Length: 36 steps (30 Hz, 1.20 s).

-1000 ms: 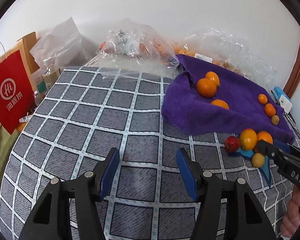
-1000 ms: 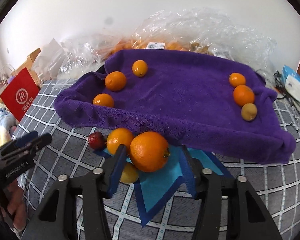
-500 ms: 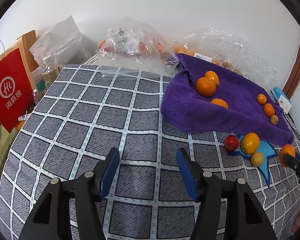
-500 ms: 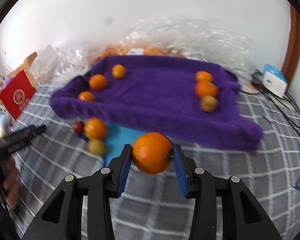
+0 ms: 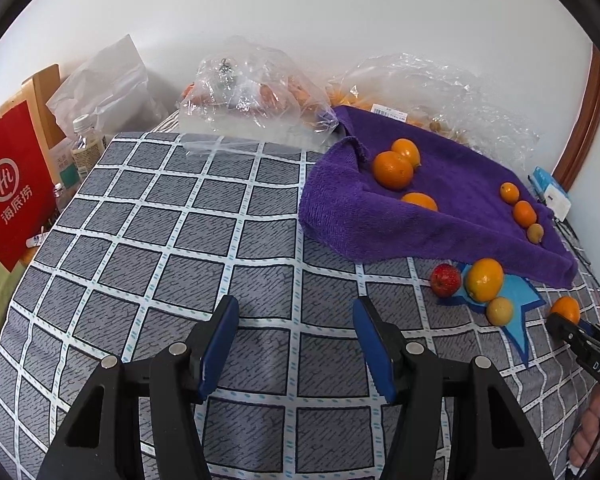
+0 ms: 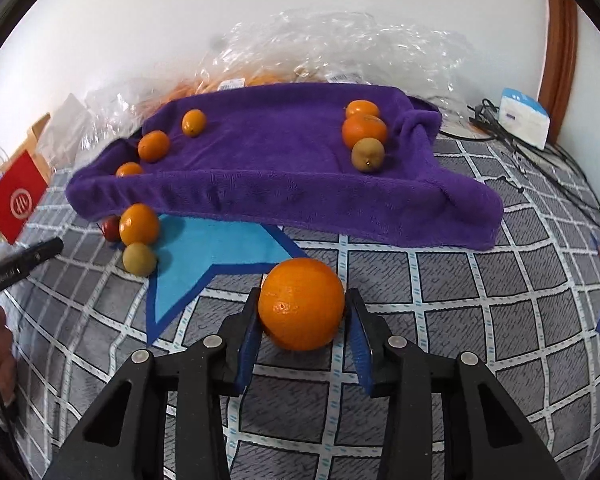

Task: Organize fruits
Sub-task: 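Lift the large orange in the right tool while the left tool grasps the red fruit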

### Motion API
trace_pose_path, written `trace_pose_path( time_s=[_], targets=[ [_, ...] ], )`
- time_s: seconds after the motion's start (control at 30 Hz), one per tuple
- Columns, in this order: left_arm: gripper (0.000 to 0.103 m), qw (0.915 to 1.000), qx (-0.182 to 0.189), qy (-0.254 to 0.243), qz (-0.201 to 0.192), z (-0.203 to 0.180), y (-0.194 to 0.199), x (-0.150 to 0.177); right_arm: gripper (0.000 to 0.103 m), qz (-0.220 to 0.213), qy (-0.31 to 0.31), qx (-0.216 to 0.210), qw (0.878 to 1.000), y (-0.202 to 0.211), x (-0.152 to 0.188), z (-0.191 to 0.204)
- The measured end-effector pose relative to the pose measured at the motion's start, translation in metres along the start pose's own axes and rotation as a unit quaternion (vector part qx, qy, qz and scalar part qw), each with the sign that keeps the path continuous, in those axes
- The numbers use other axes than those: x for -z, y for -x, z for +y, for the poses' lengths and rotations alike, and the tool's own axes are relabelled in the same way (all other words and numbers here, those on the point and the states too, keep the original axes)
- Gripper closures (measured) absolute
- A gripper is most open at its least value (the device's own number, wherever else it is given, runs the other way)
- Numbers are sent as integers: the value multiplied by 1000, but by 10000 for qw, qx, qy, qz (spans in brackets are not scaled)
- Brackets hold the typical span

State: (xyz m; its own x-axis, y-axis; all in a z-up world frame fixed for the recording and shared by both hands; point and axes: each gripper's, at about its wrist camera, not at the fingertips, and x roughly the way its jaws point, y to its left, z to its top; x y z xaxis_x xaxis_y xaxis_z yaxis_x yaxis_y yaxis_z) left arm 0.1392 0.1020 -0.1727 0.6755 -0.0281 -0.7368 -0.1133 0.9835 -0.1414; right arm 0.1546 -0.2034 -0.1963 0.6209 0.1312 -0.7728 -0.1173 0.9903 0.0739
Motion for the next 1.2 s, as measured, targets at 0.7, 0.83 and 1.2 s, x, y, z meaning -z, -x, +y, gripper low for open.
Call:
trace_pose_path(
  time_s=[0.7,0.83,1.2],
  targets=[
    [59,9921,1014,-338,662,-66,-11,-12,64,-63,93,170,9998,5,0,-18],
    [59,9931,939,-103,688,-72,-17,-16,64,-63,45,167,9998,5,0,-19],
    [69,9977,559,-183,338,-91,-40,-18,64,-24,65,149,9999,4,1,-18]
  ],
)
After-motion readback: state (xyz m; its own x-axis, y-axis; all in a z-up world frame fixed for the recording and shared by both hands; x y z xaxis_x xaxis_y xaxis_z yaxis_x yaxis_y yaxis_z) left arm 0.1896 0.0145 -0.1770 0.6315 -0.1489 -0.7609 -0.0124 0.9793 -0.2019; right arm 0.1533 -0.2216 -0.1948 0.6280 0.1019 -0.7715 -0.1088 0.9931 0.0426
